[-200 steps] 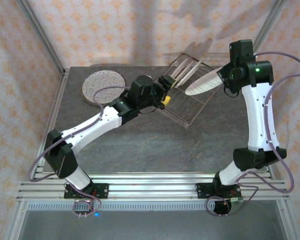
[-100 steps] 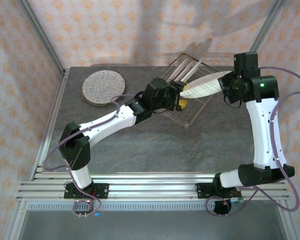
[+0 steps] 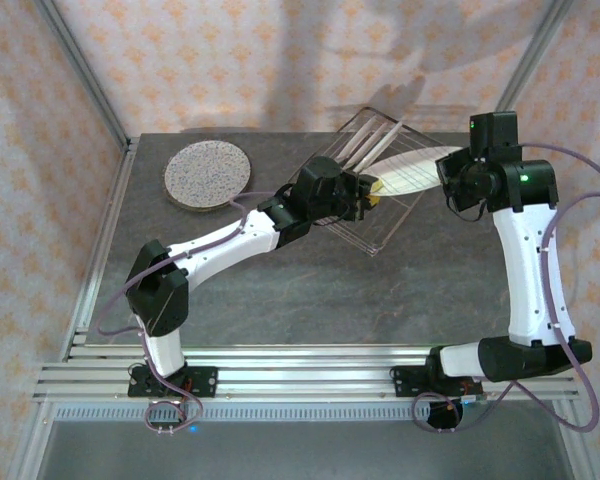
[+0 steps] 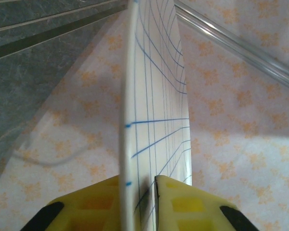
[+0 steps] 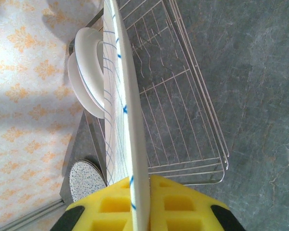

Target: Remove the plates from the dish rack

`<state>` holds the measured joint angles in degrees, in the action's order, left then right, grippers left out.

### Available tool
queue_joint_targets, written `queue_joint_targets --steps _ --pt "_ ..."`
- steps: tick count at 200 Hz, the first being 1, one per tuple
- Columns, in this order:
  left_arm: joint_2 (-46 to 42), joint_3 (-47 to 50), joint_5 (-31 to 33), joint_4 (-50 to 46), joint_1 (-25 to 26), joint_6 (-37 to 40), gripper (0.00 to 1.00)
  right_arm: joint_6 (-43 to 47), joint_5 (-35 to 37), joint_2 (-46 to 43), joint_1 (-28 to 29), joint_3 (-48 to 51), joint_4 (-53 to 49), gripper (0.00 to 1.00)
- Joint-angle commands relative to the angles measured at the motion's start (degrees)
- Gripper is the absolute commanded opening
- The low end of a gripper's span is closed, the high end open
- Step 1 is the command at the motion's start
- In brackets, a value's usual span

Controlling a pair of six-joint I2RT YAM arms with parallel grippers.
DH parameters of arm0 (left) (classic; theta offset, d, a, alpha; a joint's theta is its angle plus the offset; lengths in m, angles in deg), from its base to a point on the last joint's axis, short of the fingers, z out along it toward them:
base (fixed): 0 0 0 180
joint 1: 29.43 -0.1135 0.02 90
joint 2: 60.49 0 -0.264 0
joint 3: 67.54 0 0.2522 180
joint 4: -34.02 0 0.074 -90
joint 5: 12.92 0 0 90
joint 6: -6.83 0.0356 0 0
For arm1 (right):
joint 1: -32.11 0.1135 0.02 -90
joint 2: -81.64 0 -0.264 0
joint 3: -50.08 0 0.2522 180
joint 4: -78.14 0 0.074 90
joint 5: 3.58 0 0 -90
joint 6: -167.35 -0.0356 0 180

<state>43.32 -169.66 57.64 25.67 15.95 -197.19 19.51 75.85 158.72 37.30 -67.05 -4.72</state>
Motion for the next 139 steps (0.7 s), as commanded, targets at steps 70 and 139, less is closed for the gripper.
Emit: queue_joint_targets --steps 70,139 --pt "-3.2 1.6 -1.1 5.1 0.1 -1.0 0.0 3.2 -1.0 -3.9 -0.4 1.6 3.6 0.13" --pt "-4.4 0.7 -4.2 9.2 -1.1 3.1 0.0 13.8 -1.6 -4.0 -0.4 -2.5 3.8 0.65"
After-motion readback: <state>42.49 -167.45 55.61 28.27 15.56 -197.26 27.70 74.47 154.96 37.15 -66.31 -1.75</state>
